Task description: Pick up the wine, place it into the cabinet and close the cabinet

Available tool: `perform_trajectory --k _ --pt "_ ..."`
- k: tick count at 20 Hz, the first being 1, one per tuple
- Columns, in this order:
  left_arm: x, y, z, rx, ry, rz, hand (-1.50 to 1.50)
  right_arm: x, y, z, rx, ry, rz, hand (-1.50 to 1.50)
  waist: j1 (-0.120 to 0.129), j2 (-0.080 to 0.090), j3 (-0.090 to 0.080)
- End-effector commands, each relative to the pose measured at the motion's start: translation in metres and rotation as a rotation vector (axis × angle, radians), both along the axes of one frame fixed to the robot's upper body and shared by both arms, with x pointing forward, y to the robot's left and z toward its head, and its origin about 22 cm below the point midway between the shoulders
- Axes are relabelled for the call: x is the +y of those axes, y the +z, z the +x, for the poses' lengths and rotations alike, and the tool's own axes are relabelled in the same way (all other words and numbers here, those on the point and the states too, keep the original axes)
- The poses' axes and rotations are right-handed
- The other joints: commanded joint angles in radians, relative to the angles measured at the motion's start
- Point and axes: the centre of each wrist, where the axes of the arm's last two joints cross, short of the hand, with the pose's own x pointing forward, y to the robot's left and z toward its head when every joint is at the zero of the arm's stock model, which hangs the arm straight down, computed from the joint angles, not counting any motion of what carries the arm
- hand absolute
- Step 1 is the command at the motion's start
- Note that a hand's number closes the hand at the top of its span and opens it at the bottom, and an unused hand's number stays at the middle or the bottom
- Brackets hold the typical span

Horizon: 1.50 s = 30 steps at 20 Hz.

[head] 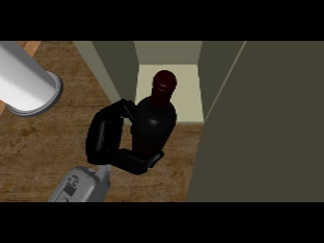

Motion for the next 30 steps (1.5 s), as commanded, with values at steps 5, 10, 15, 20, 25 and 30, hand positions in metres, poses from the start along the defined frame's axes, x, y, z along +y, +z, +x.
perform_trajectory --k 5,10,15,20,25,30 --pt "-0.048 0.066 0.02 0.046 0.01 0.003 1.5 -0.005 -0.001 -0.02 0.013 0.067 -0.002 -1.5 -0.008 0.003 -0.001" --pt "-0.06 0.093 0.038 0.108 0.042 -0.015 1.5 -0.011 0.004 -0.006 0.007 0.055 -0.001 -1.5 -0.008 0.005 -0.001" --pt "-0.052 0.085 0.054 0.063 0.087 0.019 1.5 -0.014 -0.002 -0.012 0.004 0.063 -0.003 -1.5 -0.007 0.006 -0.001" --pt "-0.058 0.08 0.073 0.022 0.129 0.109 1.5 -0.006 0.001 -0.016 0.022 0.074 -0.006 -1.5 -0.014 0.006 -0.001" --pt "-0.059 0.078 0.072 -0.023 0.163 0.189 1.5 -0.012 -0.007 -0.026 -0.002 0.059 0.001 -1.5 -0.01 0.004 -0.001" --pt "-0.06 0.05 0.085 0.003 0.167 0.194 1.5 -0.011 -0.005 -0.007 0.009 0.059 0.013 -1.5 -0.012 0.008 -0.001"
